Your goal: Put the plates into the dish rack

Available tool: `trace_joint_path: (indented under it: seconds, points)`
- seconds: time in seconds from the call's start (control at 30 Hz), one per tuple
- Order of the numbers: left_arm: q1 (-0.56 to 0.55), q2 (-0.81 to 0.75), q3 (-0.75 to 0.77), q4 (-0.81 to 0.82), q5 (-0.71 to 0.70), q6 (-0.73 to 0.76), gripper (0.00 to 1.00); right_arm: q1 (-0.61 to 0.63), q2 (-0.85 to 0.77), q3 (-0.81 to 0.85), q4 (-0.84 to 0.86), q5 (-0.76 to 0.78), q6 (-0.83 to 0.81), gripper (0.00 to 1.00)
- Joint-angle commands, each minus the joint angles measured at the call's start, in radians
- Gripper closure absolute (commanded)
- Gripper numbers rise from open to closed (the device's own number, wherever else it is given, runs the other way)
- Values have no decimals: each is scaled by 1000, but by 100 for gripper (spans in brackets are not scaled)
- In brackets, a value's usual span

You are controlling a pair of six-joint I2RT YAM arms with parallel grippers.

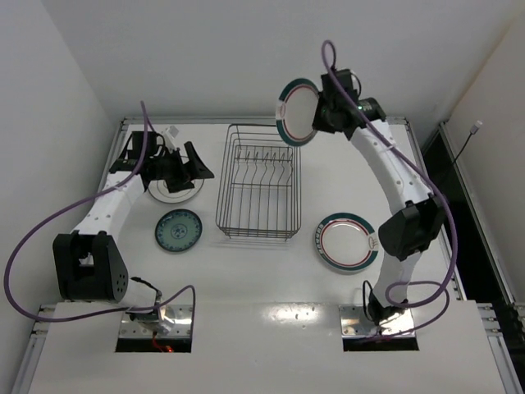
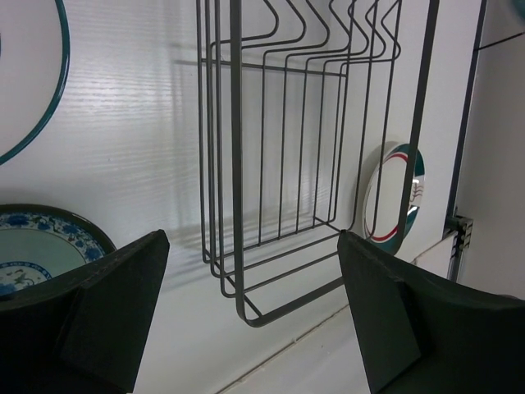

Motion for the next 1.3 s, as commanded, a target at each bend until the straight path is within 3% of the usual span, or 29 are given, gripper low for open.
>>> trace_joint_path:
  seconds: [0.0,0.2,0.57,0.7,0.9,1.07,1.27]
  points:
    - [17,-17,25,5,2,17,18,53,2,-46,-100,287,-11,100]
    - [26,-17,3,5,2,17,18,133,0,-89,-115,441,9,100]
    - [45,-36,-6,-4,2,17,18,162,262,188,-307,423,50,100]
    - [45,-45,-6,-4,2,17,18,162,299,201,-316,400,72,100]
    - [45,-45,-6,-13,2,26,18,162,309,109,-336,371,104,100]
    - [45,-36,-6,-13,11,17,18,184,258,-28,-277,236,145,100]
    - [54,-26,-6,-13,11,8,18,280,203,-201,-224,199,244,100]
